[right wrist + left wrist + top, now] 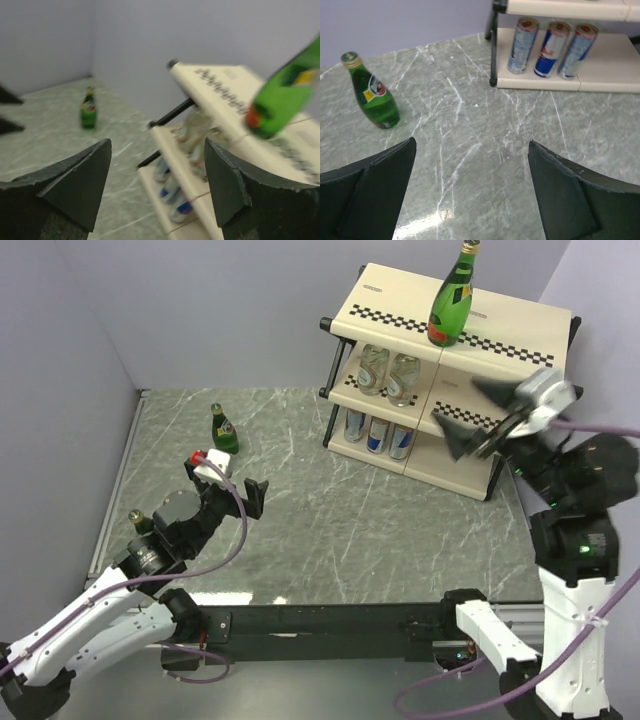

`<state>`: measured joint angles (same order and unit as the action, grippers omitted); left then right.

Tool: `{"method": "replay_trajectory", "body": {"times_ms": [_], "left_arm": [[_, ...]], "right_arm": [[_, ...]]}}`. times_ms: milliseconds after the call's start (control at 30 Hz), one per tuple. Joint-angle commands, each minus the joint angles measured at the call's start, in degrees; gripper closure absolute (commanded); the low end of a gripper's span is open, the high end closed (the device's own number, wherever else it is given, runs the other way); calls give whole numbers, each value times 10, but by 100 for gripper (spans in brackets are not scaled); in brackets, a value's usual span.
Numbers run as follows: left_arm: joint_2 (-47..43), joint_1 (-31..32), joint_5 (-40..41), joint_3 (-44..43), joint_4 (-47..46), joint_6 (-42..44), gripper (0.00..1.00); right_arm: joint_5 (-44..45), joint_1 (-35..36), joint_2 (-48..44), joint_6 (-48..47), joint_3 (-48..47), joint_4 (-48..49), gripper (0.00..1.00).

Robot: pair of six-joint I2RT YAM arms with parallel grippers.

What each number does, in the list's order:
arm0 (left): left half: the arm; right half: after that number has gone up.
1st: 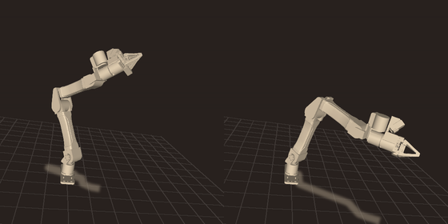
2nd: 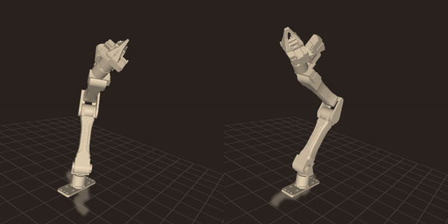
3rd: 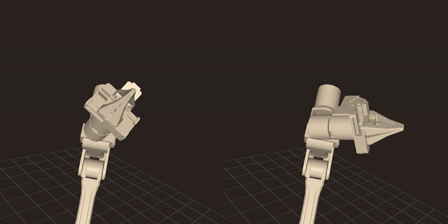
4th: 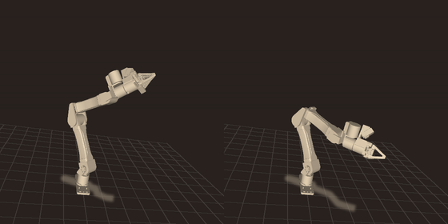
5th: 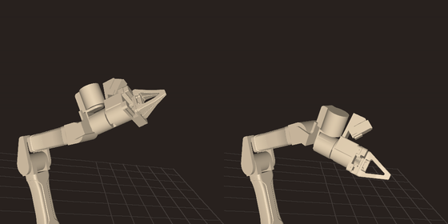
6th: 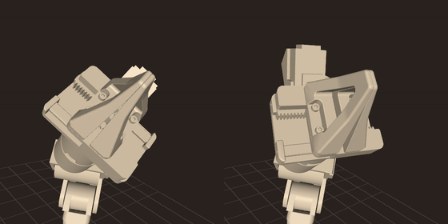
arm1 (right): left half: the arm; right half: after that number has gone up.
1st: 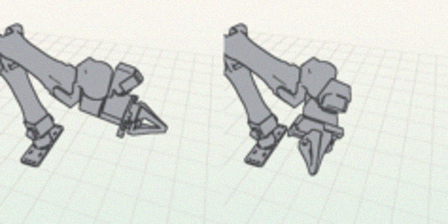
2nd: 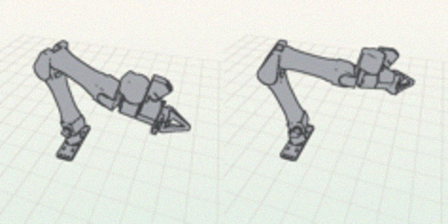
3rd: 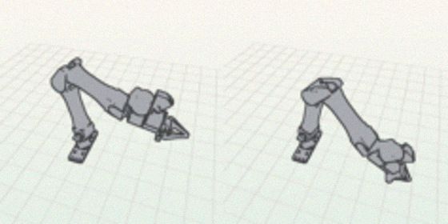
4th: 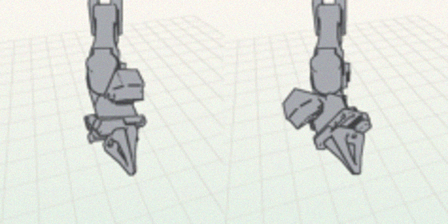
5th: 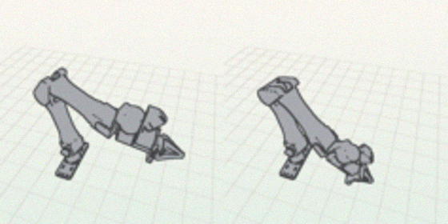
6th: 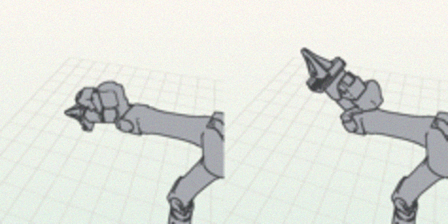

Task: Place and organize the beverage onto the shelf
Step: Pick up the drink from the center of the board.

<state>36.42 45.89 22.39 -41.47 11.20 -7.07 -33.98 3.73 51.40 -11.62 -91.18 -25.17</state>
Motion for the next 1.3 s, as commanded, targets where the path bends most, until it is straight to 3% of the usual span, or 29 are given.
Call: {"method": "replay_trajectory", "body": {"times_ms": [0,33,167,233,400,567,733,933,1267], "left_arm": [[-12,-29,-1,-22,-24,-43,0],[-14,-35,11,-20,-28,-49,0],[2,-82,12,-28,-21,-82,0],[21,-132,-8,-32,-17,-104,0],[88,-251,-62,-50,-15,-147,1],[229,-382,-169,-113,-34,-153,4],[373,-406,-191,-189,-39,-99,13],[447,-406,-210,-223,-107,-23,16],[561,-406,-208,-329,-89,13,18]], "right_arm": [[-116,15,-7,5,147,21,20],[-124,23,-11,20,207,54,21],[-118,86,6,30,305,107,24],[-112,104,32,20,341,118,31],[-81,138,73,15,370,126,44],[-96,153,95,-3,377,114,43],[-112,154,96,-27,369,88,40],[-162,157,95,-35,371,80,39],[-143,176,114,-48,368,71,38]]}}
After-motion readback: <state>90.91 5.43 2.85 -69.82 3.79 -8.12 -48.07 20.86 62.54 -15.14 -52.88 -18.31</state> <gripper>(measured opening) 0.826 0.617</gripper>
